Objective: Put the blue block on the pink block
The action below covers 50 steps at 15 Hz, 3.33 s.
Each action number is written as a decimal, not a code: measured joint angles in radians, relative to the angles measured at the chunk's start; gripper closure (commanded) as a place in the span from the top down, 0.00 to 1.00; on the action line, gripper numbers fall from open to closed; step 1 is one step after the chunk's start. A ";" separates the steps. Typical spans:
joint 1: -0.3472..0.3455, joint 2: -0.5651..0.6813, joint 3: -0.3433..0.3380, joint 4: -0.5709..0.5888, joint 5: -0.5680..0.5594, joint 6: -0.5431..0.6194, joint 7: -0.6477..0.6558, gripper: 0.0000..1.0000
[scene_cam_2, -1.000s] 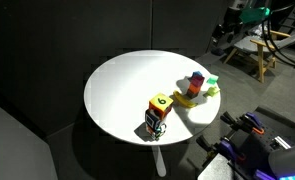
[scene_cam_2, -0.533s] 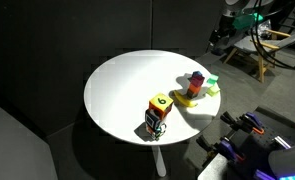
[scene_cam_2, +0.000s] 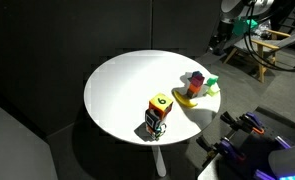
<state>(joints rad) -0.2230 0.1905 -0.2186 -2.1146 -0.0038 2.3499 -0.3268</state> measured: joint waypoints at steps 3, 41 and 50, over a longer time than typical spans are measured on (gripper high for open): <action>-0.008 0.010 0.004 0.008 0.016 0.000 -0.016 1.00; -0.120 0.481 0.102 0.381 0.090 0.030 -0.017 1.00; -0.129 0.602 0.109 0.473 0.090 0.030 -0.017 1.00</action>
<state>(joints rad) -0.3520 0.7930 -0.1097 -1.6420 0.0862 2.3803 -0.3439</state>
